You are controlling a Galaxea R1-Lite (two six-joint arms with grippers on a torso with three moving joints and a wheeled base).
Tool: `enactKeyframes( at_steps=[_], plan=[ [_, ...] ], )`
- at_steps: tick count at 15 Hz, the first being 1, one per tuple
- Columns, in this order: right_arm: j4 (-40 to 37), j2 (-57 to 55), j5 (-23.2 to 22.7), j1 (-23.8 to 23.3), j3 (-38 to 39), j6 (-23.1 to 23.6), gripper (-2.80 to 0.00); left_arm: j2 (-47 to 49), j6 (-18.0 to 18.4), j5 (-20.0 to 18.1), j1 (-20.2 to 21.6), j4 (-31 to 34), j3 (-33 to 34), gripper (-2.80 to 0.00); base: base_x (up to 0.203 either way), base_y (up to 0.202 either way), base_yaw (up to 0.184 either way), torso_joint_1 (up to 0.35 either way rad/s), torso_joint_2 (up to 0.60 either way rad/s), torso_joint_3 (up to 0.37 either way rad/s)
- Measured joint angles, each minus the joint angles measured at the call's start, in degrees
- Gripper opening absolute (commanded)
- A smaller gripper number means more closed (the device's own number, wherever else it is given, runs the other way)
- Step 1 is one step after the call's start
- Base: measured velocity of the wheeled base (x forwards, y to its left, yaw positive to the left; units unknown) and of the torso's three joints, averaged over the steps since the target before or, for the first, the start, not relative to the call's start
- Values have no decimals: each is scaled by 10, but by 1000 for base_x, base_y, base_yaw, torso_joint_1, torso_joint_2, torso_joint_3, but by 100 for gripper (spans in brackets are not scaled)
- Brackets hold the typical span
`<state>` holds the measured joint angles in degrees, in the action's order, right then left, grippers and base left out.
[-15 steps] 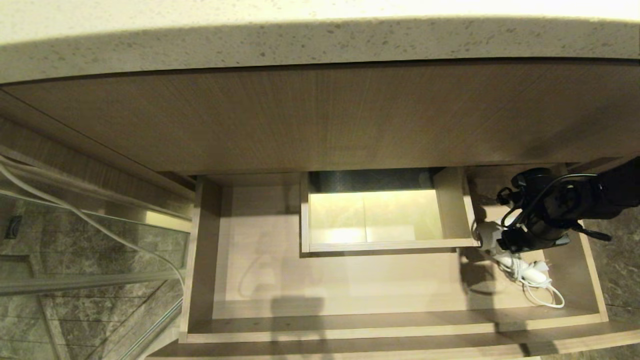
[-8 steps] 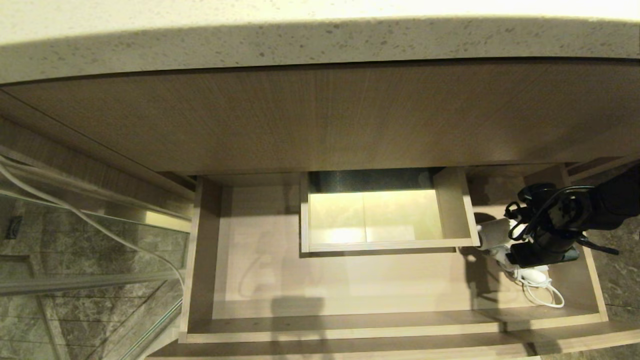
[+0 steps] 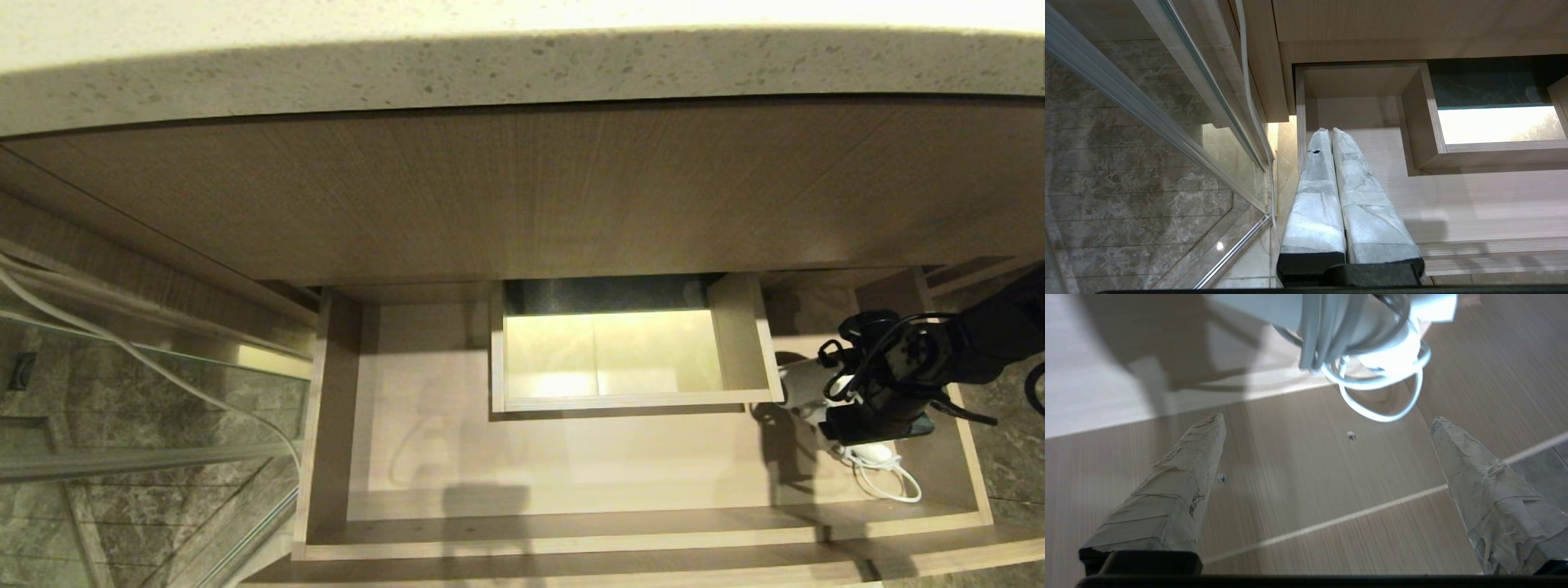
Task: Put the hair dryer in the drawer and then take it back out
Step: Take the hairdryer out
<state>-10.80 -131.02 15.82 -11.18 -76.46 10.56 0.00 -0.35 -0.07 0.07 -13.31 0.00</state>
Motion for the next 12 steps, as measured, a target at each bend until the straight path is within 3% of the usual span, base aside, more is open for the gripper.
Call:
enactKeyframes(
  at_steps=[12],
  plan=[
    [2,-87,-21,-3,-79,4,0,0,0,0,0,0,0,-280,0,0,0,0,0,0]
  ],
)
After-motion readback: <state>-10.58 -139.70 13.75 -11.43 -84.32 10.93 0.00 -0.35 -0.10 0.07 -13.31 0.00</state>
